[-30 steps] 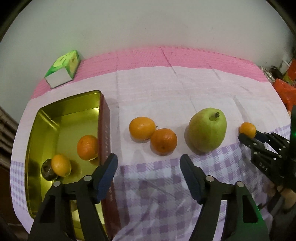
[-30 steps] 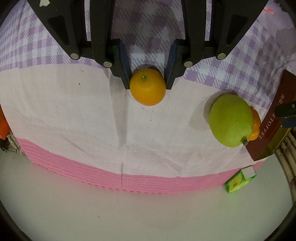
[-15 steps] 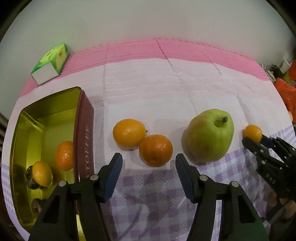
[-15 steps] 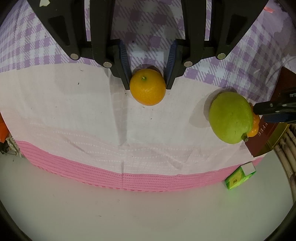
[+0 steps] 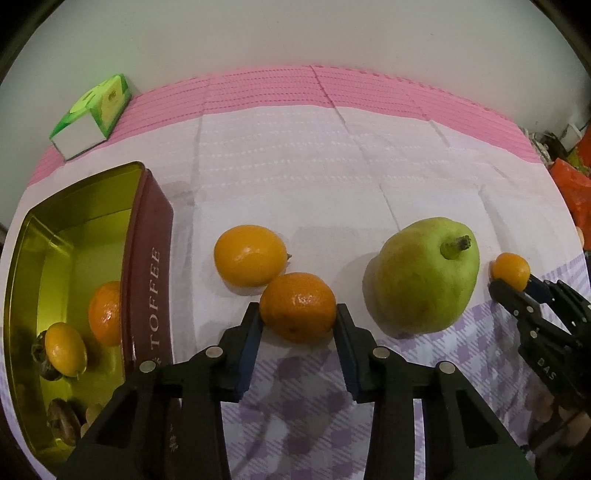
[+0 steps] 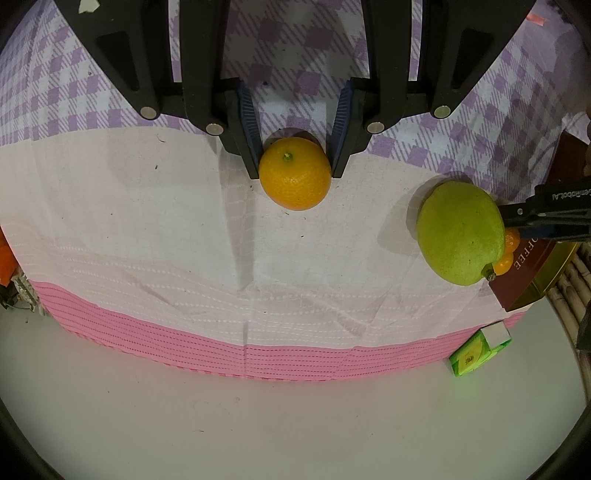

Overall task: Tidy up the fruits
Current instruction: 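Grasp a tangerine with the left gripper while the right gripper holds the orange, then carry the tangerine over the tin with the left gripper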

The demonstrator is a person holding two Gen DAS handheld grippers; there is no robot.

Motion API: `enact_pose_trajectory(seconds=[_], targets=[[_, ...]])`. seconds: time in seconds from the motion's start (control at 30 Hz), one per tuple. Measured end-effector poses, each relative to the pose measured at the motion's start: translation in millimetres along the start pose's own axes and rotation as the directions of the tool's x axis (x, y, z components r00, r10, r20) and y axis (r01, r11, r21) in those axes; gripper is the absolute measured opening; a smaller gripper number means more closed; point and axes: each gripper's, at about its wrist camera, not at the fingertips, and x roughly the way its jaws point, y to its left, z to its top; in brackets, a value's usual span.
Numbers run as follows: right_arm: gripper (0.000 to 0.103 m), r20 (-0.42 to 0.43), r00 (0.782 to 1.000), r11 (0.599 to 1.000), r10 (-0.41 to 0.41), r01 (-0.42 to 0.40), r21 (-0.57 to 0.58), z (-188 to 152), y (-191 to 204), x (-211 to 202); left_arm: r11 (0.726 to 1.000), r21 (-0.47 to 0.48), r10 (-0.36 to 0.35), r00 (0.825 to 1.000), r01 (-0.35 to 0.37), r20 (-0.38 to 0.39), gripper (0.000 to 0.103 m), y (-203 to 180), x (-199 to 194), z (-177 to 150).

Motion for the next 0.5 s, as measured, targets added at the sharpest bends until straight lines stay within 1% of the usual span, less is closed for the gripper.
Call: enact_pose_trajectory(seconds=[0.1, 0.27, 0.43, 0.5], targets=[[0.034, 0.000, 1.000, 1.000, 0.000, 0.000, -0.002, 1, 0, 1, 1.000, -0.002, 0.000, 1.000, 0.000, 0.008, 0.040, 0, -7, -4], [0.034, 0.000, 1.000, 1.000, -0.001, 0.001, -0.003, 1, 0, 0, 1.000, -0.001, -0.003, 0.999, 0.003, 0.033, 0.040, 1, -29, -9], [0.034, 0.001, 1.000, 1.000, -0.007, 0.007, -0.007, 1, 1, 0, 1.000, -0.001, 0.008, 0.996, -0.008, 0.084, 0.040, 9, -59, -13], [0.034, 0.001, 1.000, 1.000, -0.011, 0.011, -0.009, 1, 2, 0, 1.000, -0.006, 0.024, 0.994, -0.023, 0.106, 0.040, 16, -71, -14]])
